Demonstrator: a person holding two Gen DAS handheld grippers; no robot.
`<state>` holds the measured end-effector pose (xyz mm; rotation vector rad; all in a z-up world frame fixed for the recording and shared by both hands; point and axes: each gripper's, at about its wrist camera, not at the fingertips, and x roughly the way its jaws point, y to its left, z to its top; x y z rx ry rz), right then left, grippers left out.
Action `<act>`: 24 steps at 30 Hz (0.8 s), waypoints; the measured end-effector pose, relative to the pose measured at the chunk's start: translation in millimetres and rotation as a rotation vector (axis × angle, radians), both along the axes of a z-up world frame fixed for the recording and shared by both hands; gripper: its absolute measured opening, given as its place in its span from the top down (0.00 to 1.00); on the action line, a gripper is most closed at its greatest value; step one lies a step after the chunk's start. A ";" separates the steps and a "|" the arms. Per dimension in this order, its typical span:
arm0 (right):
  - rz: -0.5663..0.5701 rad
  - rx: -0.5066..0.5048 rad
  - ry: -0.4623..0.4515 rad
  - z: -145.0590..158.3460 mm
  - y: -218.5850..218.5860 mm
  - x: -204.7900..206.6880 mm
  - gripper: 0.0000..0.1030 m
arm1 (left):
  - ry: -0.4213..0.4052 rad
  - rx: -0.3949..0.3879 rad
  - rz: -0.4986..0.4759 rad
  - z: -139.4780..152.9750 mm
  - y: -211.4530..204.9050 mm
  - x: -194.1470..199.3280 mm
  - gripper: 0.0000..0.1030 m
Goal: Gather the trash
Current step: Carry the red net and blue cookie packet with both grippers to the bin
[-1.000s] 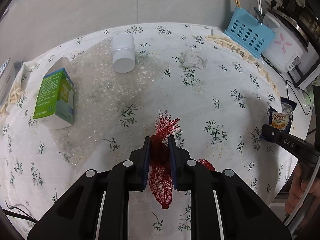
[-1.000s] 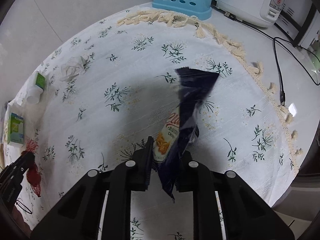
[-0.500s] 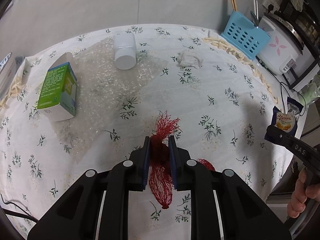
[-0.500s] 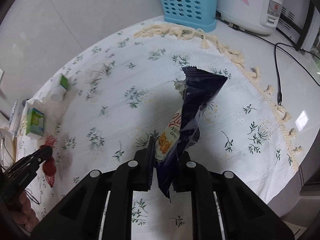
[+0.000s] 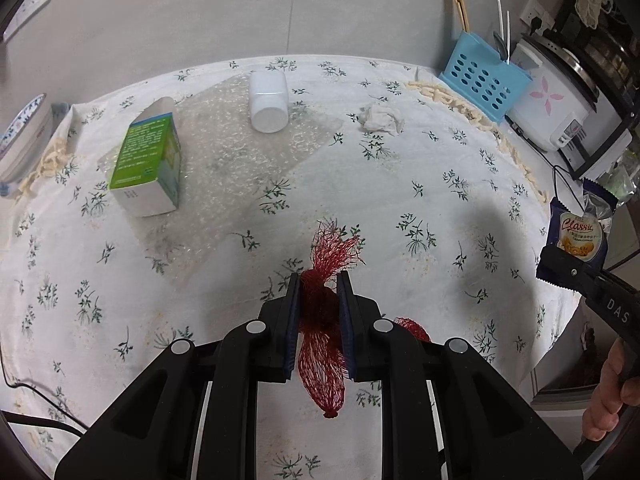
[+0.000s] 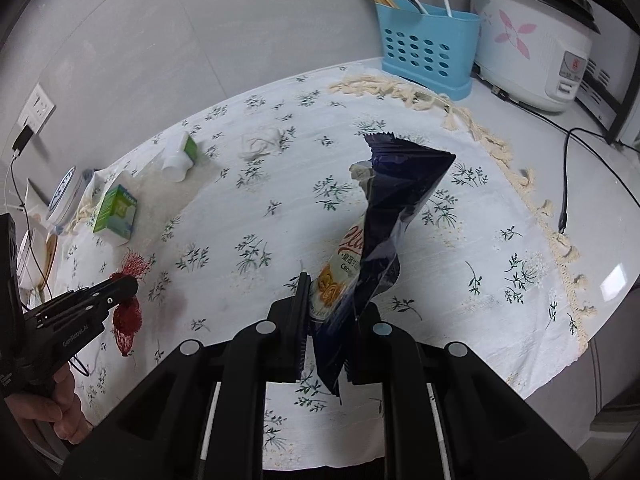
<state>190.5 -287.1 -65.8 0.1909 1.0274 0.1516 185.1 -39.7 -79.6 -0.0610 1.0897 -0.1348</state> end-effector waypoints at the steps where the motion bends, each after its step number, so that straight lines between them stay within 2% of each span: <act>1: 0.007 -0.001 -0.004 1.0 2.2 -1.1 0.88 | -0.002 0.001 0.005 1.7 1.7 -2.9 0.84; 24: 0.135 -0.044 -0.083 26.9 23.3 -45.1 0.87 | -0.008 -0.028 0.092 23.4 13.1 -60.8 0.84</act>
